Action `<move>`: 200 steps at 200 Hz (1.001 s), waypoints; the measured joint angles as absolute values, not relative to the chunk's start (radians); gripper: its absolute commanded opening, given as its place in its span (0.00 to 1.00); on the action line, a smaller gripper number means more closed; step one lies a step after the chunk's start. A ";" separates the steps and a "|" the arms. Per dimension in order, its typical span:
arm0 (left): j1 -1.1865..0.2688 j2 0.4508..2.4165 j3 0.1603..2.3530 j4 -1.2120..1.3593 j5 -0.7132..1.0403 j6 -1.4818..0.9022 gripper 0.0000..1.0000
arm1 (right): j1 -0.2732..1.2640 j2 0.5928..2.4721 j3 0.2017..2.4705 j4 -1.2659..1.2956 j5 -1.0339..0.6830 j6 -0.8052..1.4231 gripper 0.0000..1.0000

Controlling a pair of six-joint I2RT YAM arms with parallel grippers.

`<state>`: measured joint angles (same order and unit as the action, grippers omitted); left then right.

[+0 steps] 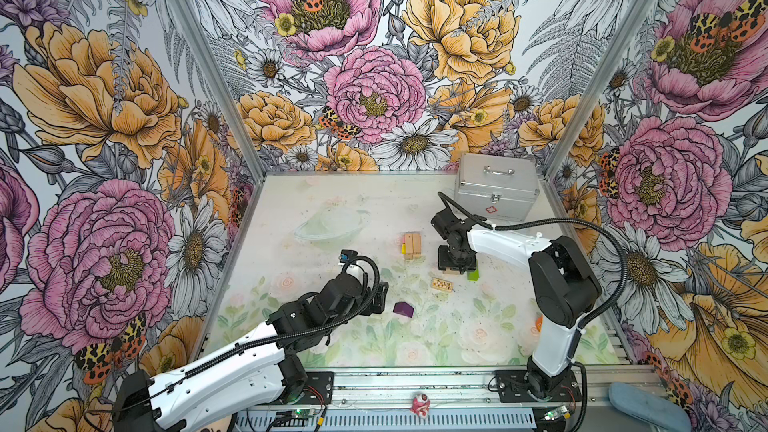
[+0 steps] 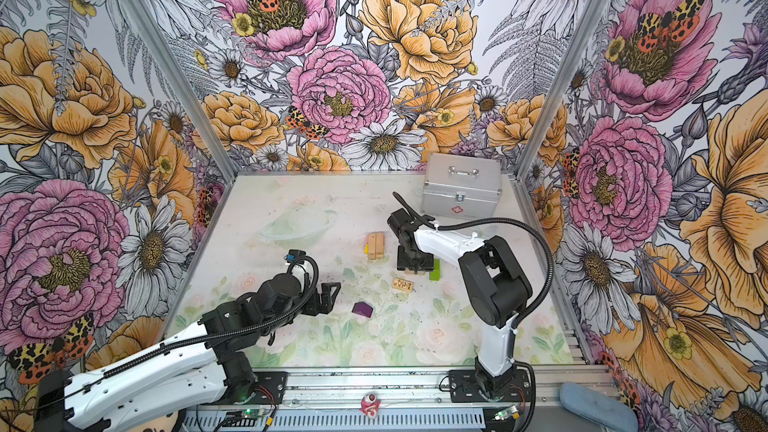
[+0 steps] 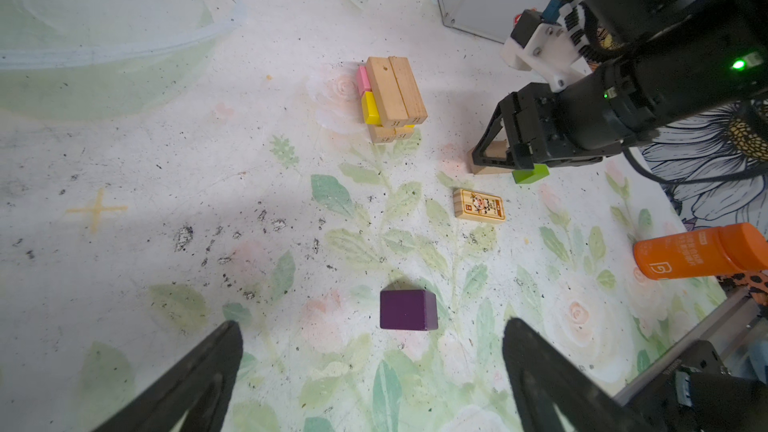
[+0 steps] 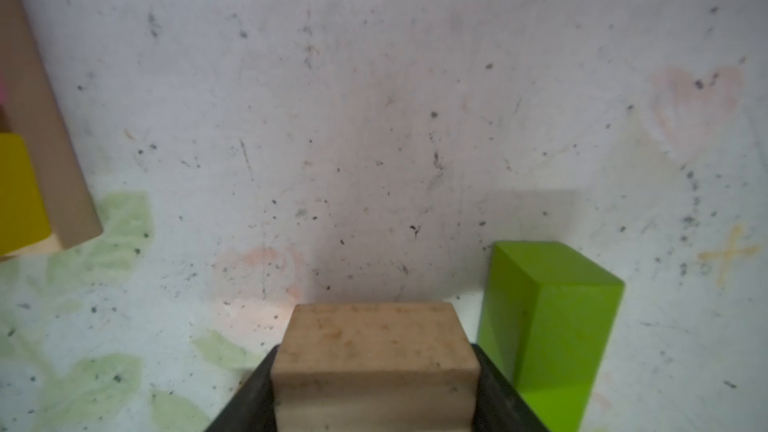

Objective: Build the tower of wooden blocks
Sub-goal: 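Lift the wooden block with the right gripper and carry it over the stack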

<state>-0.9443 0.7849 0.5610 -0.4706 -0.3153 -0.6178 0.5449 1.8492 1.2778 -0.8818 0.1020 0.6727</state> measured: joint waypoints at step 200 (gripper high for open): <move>-0.833 0.714 0.587 -0.524 -0.264 -0.565 0.99 | 0.616 2.002 1.758 -1.037 0.103 0.653 0.51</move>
